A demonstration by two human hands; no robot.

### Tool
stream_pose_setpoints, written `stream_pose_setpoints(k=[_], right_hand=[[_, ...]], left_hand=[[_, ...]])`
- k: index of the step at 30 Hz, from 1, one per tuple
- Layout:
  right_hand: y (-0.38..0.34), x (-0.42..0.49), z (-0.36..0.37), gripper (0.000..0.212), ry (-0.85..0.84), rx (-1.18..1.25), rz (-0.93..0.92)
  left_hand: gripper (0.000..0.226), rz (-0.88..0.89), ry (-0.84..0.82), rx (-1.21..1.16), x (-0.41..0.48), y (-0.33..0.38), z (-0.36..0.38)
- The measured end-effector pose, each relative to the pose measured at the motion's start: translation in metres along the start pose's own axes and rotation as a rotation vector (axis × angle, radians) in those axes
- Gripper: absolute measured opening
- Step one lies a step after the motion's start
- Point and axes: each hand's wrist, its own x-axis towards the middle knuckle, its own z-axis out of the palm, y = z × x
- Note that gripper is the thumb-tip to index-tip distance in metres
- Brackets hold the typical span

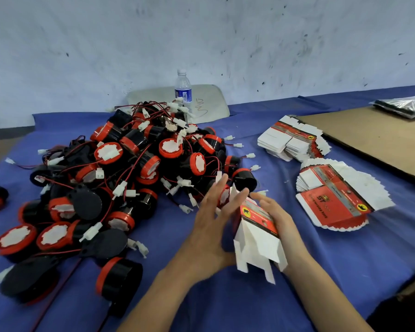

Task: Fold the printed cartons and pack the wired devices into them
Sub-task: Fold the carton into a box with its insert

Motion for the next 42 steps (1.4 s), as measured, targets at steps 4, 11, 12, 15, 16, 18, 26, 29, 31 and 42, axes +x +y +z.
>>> stream_pose_setpoints(k=[4, 11, 12, 15, 16, 18, 26, 29, 31, 42], right_hand=[[-0.001, -0.003, 0.003, 0.035, -0.056, 0.070, 0.010], [-0.003, -0.013, 0.010, 0.058, -0.203, -0.086, -0.197], [-0.002, -0.014, 0.011, 0.055, -0.206, -0.097, -0.247], [-0.001, -0.013, 0.012, 0.070, -0.187, -0.216, -0.405], [-0.002, -0.013, 0.014, 0.087, -0.183, -0.257, -0.412], [-0.003, -0.011, 0.015, 0.104, -0.170, -0.305, -0.404], [0.002, -0.013, 0.010, 0.080, -0.114, -0.406, -0.644], [0.003, -0.015, 0.010, 0.067, -0.018, -0.466, -0.708], [0.005, -0.015, 0.008, 0.046, 0.042, -0.520, -0.754], [0.008, -0.016, 0.009, 0.033, -0.008, -0.598, -0.838]], left_hand=[[0.080, -0.048, 0.067, -0.079, 0.000, -0.001, 0.000], [0.073, -0.274, 0.221, -0.411, 0.001, -0.006, 0.002], [0.072, -0.298, 0.234, -0.442, 0.001, -0.006, 0.002], [0.072, -0.346, 0.240, -0.524, 0.000, -0.006, 0.004], [0.071, -0.350, 0.233, -0.541, -0.001, -0.006, 0.004], [0.070, -0.352, 0.215, -0.558, -0.001, -0.004, 0.005], [0.052, -0.311, 0.231, -0.566, -0.002, 0.001, 0.009], [0.051, -0.292, 0.241, -0.537, -0.003, 0.004, 0.012], [0.047, -0.288, 0.260, -0.521, -0.002, 0.006, 0.013], [0.056, -0.218, 0.315, -0.451, -0.003, 0.008, 0.020]])
